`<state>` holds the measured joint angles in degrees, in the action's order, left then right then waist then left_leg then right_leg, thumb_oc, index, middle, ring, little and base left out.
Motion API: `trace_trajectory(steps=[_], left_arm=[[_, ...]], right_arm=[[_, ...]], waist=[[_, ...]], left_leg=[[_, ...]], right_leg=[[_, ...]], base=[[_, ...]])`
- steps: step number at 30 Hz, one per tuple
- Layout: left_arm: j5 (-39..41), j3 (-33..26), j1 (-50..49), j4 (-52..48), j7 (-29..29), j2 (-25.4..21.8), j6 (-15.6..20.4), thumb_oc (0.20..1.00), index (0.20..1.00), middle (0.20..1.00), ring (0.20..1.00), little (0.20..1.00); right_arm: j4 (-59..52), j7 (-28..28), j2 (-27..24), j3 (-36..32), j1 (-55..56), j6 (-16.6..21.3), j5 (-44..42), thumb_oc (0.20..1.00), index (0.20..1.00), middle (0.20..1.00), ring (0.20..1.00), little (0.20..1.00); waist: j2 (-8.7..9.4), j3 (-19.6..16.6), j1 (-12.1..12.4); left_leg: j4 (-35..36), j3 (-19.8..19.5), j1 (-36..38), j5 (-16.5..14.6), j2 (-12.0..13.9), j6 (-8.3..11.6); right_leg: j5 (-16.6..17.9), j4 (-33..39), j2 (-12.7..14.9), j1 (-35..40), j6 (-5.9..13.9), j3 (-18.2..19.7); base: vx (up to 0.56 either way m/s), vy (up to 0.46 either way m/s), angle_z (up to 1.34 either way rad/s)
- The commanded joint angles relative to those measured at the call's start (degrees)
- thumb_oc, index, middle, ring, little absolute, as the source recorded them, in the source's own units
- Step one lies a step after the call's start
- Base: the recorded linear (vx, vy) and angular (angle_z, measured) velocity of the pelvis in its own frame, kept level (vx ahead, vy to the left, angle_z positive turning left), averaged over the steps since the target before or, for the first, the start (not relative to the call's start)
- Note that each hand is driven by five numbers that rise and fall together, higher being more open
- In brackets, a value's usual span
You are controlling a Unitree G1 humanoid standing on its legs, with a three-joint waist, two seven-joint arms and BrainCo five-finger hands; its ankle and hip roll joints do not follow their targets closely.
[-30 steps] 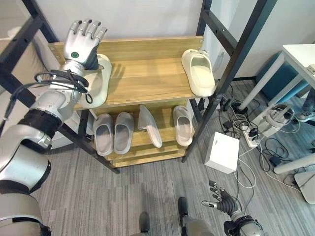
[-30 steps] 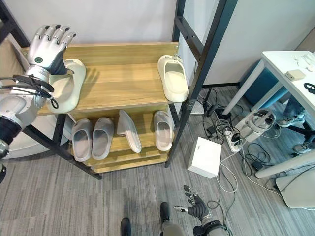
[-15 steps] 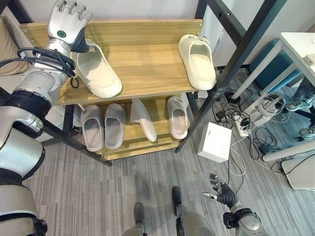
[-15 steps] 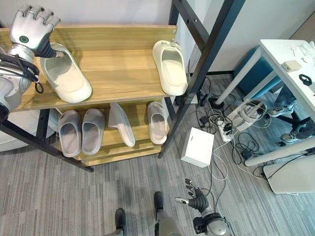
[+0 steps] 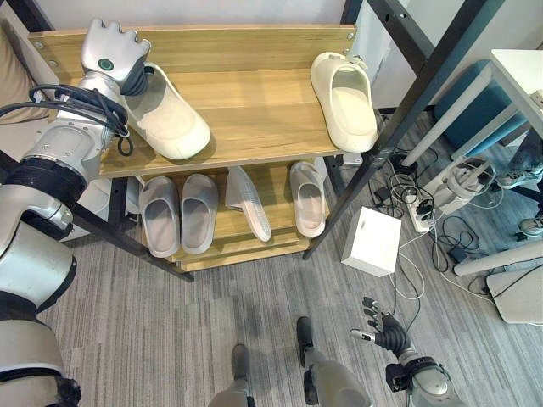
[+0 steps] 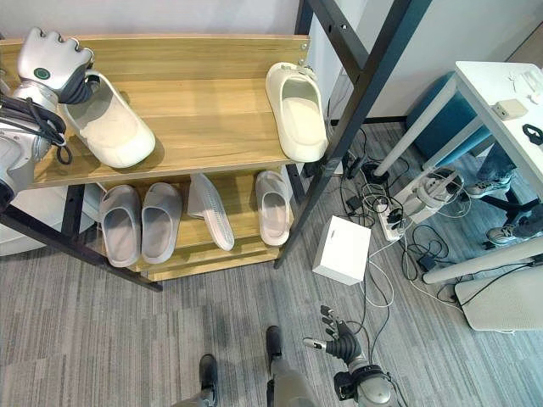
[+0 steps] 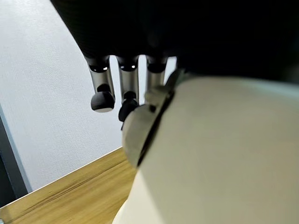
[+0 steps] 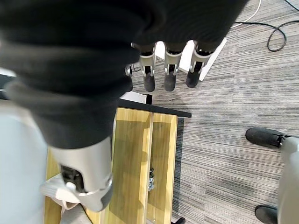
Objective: Arrange the slippers neatly on the shoe rack.
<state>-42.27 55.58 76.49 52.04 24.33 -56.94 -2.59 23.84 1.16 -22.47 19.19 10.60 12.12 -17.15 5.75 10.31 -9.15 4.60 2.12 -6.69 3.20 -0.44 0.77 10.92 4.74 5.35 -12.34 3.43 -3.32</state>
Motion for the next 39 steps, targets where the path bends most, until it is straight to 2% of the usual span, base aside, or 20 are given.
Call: trace_trajectory(steps=[1,2,3,4,6,9,12,16,25,27,30,33,36,37,38,39], left_arm=[[-0.4,-3.95,0.24,4.64,-1.27,-0.23,-0.24,0.2,0.2,0.2,0.2,0.2],[-0.23,-4.14,0.38,3.89,-0.93,-0.12,-0.27,0.2,0.2,0.2,0.2,0.2],[-0.7,-4.54,1.12,-2.29,0.47,-0.14,-0.2,0.2,0.2,0.2,0.2,0.2],[-0.71,-4.59,1.08,-2.36,0.44,-0.17,-0.23,0.2,0.2,0.2,0.2,0.2],[-2.41,-5.15,1.47,-9.96,1.61,-0.37,-0.29,0.2,0.2,0.2,0.2,0.2],[-5.41,-6.79,1.24,-17.88,3.54,1.68,-0.79,0.2,0.2,0.2,0.2,0.2],[-7.07,-6.62,2.09,-19.1,4.61,3.75,-1.35,0.2,0.2,0.2,0.2,0.2],[-8.09,-5.37,3.66,-18.08,5.06,5.52,-2.04,0.2,0.2,0.2,0.2,0.2],[-8.8,-0.55,8.76,-7.99,6.63,9.51,-4.82,0.2,0.2,0.2,0.2,0.2],[-8.76,-0.43,8.91,-7.86,6.7,9.58,-4.81,0.2,0.2,0.2,0.2,0.2],[-8.46,1.81,12.05,-3.78,6.97,10.87,-5.4,0.2,0.2,0.2,0.2,0.2],[-9.26,1.77,13.48,-1.86,7.48,11.03,-6.48,0.2,0.2,0.2,0.2,0.2],[-7.97,2.5,14.36,2.72,7.68,11.22,-7.26,0.2,0.2,0.2,0.2,0.2],[-7.67,2.95,14.35,3.94,7.47,11.07,-7.04,0.529,0.529,0.529,0.529,0.529],[-7.68,3.72,14.32,5.32,7.12,10.29,-6.85,1.0,1.0,1.0,1.0,1.0],[-7.85,4.14,14.31,5.65,6.77,10.0,-6.75,1.0,1.0,1.0,1.0,1.0]], right_arm=[[-1.87,0.24,-2.55,-3.58,-2.69,2.4,-2.11,1.0,1.0,1.0,1.0,1.0],[-1.89,0.2,-2.5,-3.54,-2.71,2.38,-2.1,1.0,1.0,1.0,1.0,1.0],[-2.02,0.21,-2.48,-3.38,-2.38,2.6,-1.96,1.0,1.0,1.0,1.0,1.0],[-2.02,0.21,-2.49,-3.37,-2.38,2.6,-1.96,1.0,1.0,1.0,1.0,1.0],[-1.84,0.15,-2.46,-3.28,-2.17,2.7,-1.77,1.0,1.0,1.0,1.0,1.0],[-1.86,0.3,-2.61,-3.38,-2.02,2.77,-1.73,1.0,1.0,1.0,1.0,1.0],[-2.48,0.5,-3.32,-3.39,-1.71,2.83,-1.71,1.0,1.0,1.0,1.0,1.0],[-2.91,0.85,-3.98,-3.69,-1.2,2.82,-1.51,1.0,1.0,1.0,1.0,1.0],[-3.67,1.97,-5.65,-5.03,-0.26,3.78,-2.86,1.0,1.0,1.0,1.0,1.0],[-3.68,1.97,-5.59,-5.07,-0.3,3.78,-2.86,1.0,1.0,1.0,1.0,1.0],[-4.25,2.49,-5.68,-4.84,-0.35,4.1,-3.29,1.0,1.0,1.0,1.0,1.0],[-3.68,2.9,-5.49,-4.71,0.39,4.97,-2.66,1.0,1.0,1.0,1.0,1.0],[-3.97,2.3,-5.06,-3.96,1.69,5.3,-3.55,1.0,1.0,1.0,1.0,1.0],[-4.39,2.03,-5.24,-4.02,2.25,5.27,-4.01,1.0,1.0,1.0,1.0,1.0],[-4.84,1.73,-5.12,-3.91,3.07,5.23,-4.29,1.0,1.0,1.0,1.0,1.0],[-5.06,1.55,-5.3,-4.03,3.41,5.24,-4.51,1.0,1.0,1.0,1.0,1.0]], waist=[[-2.96,1.82,0.63],[-2.99,1.81,0.66],[-3.02,1.83,0.84],[-3.02,1.85,0.82],[-3.17,1.83,0.97],[-3.42,1.9,0.94],[-3.66,1.93,0.38],[-3.78,1.86,-0.22],[-4.14,1.42,-3.04],[-4.04,1.34,-2.96],[-4.67,1.21,-4.11],[-4.96,1.12,-3.94],[-5.4,1.11,-4.89],[-5.58,1.05,-5.14],[-5.87,0.98,-5.44],[-6.0,0.87,-5.45]], left_leg=[[0.4,-2.24,3.89,-10.71,-1.19,-3.71],[0.4,-2.28,3.91,-10.67,-1.19,-3.69],[0.4,-2.49,3.91,-10.58,-1.19,-3.64],[0.4,-2.5,3.93,-10.58,-1.19,-3.64],[0.4,-2.78,3.97,-10.53,-1.19,-3.55],[0.4,-3.2,3.96,-10.42,-1.21,-3.39],[0.4,-3.01,3.86,-10.34,-1.12,-3.28],[0.4,-2.24,3.85,-10.3,-0.92,-3.2],[0.4,-0.09,3.56,-10.47,-0.1,-2.77],[0.4,0.0,3.28,-10.21,-0.18,-2.8],[0.4,1.31,3.22,-10.52,0.05,-2.58],[0.4,1.55,3.07,-10.51,0.12,-2.58],[0.4,2.22,3.14,-10.59,0.22,-2.55],[0.4,2.62,3.21,-10.6,0.25,-2.5],[0.4,3.22,3.44,-10.74,0.33,-2.45],[0.4,3.43,3.63,-10.81,0.36,-2.42]], right_leg=[[-11.6,0.26,1.0,7.44,5.91,-2.51],[-11.65,0.26,1.0,7.47,5.88,-2.57],[-11.81,0.26,1.02,7.65,5.75,-2.83],[-11.82,0.26,1.02,7.67,5.75,-2.84],[-12.04,0.26,1.07,7.87,5.63,-3.15],[-12.44,0.26,1.01,8.2,5.33,-3.31],[-12.44,0.26,0.88,7.93,5.16,-2.92],[-12.27,0.26,0.72,7.62,5.06,-2.26],[-12.2,0.26,-0.15,6.12,4.71,0.0],[-11.98,0.26,-0.08,5.81,4.67,0.07],[-12.16,0.26,-0.54,5.13,4.69,1.33],[-12.28,0.26,-0.68,4.78,4.7,1.55],[-12.29,0.26,-0.92,4.42,4.67,2.52],[-12.27,0.26,-0.98,4.32,4.67,2.83],[-12.28,0.26,-1.08,4.27,4.71,3.29],[-12.3,0.26,-1.13,4.31,4.7,3.47]], base=[[0.0,0.0,0.0],[-0.04,-0.06,0.0],[-0.03,-0.048,0.01],[-0.03,-0.052,0.05],[-0.02,-0.04,0.09],[-0.03,-0.058,0.11],[-0.03,-0.053,0.03],[-0.01,-0.049,-0.06],[0.04,-0.047,-0.16],[0.02,-0.025,-0.05],[0.07,-0.041,-0.11],[0.05,-0.045,-0.17],[0.02,-0.016,-0.06],[0.03,-0.024,-0.18],[0.02,-0.024,-0.3],[0.02,-0.031,-0.36]])
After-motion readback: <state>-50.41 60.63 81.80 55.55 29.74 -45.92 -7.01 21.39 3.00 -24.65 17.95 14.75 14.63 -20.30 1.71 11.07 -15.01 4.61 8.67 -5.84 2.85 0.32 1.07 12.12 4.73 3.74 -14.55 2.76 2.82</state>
